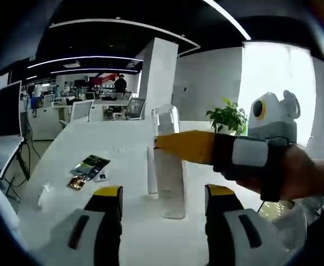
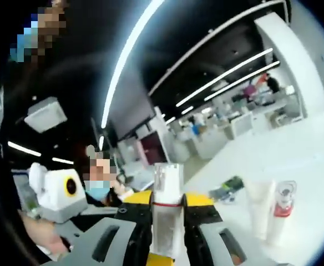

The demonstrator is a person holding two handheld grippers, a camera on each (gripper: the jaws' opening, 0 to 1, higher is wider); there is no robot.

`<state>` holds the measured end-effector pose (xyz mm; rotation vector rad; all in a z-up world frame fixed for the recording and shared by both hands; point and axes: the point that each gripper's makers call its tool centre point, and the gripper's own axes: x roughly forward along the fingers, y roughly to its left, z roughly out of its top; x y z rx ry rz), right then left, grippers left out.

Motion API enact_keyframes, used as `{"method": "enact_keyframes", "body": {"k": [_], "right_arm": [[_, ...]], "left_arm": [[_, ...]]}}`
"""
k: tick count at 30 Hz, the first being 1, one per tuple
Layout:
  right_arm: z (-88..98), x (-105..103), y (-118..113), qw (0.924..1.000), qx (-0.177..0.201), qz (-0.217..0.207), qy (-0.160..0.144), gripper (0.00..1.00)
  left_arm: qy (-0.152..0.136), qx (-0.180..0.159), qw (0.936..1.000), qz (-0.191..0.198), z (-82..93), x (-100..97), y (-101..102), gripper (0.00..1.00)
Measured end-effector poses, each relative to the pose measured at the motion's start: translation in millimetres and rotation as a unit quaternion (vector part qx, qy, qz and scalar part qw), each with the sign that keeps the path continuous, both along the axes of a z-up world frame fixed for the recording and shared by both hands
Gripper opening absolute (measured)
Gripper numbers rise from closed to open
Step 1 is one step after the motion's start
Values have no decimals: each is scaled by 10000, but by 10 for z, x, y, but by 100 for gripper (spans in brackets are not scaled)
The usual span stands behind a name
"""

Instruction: Arrange the skincare products in the storage area until every visible bottle or jar stands upright without overlapping.

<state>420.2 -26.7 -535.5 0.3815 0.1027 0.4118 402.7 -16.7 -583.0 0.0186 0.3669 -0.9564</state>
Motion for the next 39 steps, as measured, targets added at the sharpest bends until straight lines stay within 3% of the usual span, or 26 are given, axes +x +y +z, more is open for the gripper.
{"method": "enact_keyframes", "body": {"k": [4, 10, 13, 15, 18, 23, 26, 28, 30, 32, 34, 36, 38, 39], "right_arm": [[47, -5, 118, 9996, -257, 44, -137, 13], [92, -27, 197, 9989, -445, -41, -149, 13], [138, -51, 245, 9978, -618, -4, -239, 14], [134, -65, 247, 9968, -756, 59, -245, 14], [152, -91, 212, 9977, -621, 137, -236, 14], [201, -154, 207, 9973, -330, 597, -254, 16], [221, -207, 151, 9960, -236, 821, -255, 17], [241, -266, 167, 9943, -26, 1043, -227, 17], [264, -313, 161, 9926, 80, 1191, -242, 17], [275, -369, 175, 9897, 224, 1404, -191, 17], [346, -430, 165, 9839, 449, 1706, -271, 16], [449, -465, 89, 9788, 625, 1924, -330, 16], [590, -520, 16, 9755, 456, 2096, -493, 17], [673, -530, -48, 9738, 219, 2168, -653, 18]], "left_arm": [[-72, 27, 10000, 34, 2, 10, 10, 47], [-511, 95, 9986, 115, 108, 37, 16, 40], [-570, 111, 9983, 81, 121, 35, 27, 35], [-548, 105, 9984, 65, 117, 36, 33, 32], [-502, 102, 9986, -89, 109, 40, 47, 31], [-219, -347, 9967, -702, 172, -82, -7, 28], [206, -737, 9897, -1207, 217, -171, -22, 27], [357, -857, 9840, -1523, 237, -226, -26, 27], [324, -852, 9812, -1699, 257, -248, -16, 27], [513, -986, 9743, -1958, 275, -301, -13, 27], [770, -1269, 9636, -2224, 340, -357, -5, 27], [1053, -1512, 9480, -2597, 410, -430, 25, 27], [1056, -1579, 9413, -2792, 462, -450, 59, 27], [1238, -1677, 9282, -3082, 504, -519, 99, 27]]}}
